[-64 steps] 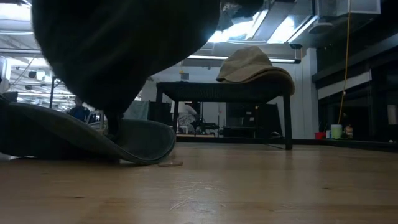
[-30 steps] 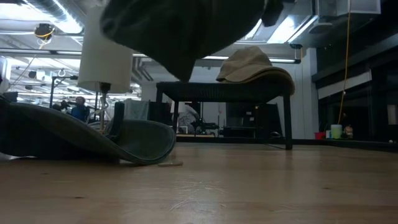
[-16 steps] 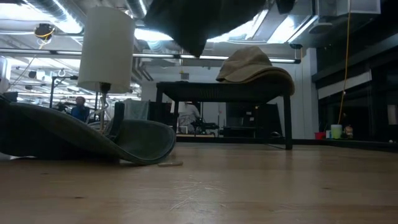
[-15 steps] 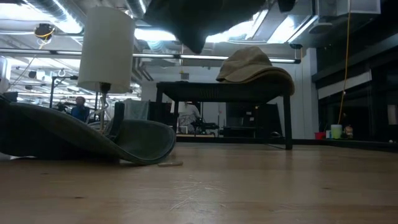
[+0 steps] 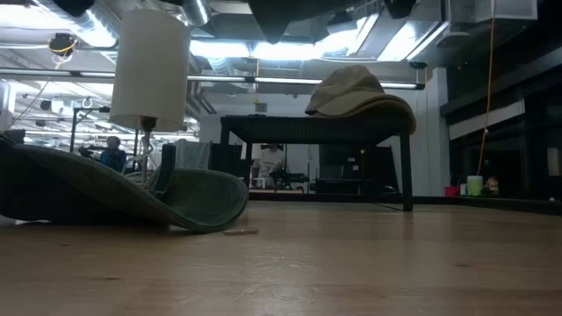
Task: Pick & Place hat
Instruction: Put the top black cap on the shelf
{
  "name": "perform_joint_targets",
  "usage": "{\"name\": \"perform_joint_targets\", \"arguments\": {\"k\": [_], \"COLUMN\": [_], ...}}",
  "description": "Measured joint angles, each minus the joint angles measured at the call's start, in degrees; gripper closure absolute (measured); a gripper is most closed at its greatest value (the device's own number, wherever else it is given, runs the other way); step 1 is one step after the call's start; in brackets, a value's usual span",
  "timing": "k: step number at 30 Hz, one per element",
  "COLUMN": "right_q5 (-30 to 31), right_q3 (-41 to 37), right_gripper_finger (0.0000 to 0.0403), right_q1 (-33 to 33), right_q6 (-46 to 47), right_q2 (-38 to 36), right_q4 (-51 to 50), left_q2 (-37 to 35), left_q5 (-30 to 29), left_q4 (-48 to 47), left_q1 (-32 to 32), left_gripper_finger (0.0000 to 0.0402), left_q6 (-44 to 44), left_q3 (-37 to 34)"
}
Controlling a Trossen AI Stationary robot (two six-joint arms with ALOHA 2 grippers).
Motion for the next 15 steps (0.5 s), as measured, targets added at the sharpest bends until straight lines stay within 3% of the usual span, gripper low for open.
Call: {"name": "perform_joint_targets", "arguments": {"k": [7, 13, 15], "right_q5": [-3.61, -4.48, -4.52], "right_q3": [0.0, 0.0, 0.0], "right_gripper_finger": [0.0389, 0.0389, 0.0389], "right_q1": [-0.86, -0.84, -0.84], "right_q6": [3.87, 5.28, 5.32], "right_q2": [0.34, 0.34, 0.12], "right_q4": [1.13, 1.12, 0.73], "left_q2": [5.84, 9.33, 9.39], "left_q5": [-2.21, -18.69, -21.71], "left_q4": [1.72, 10.88, 14.11], "left_q1": [-1.48, -4.08, -4.87], "left_gripper_finger": [0.0286, 0.0293, 0.0296], "left_q6": [10.53, 18.65, 20.52], "left_q3": [0.0, 0.0, 0.0]}}
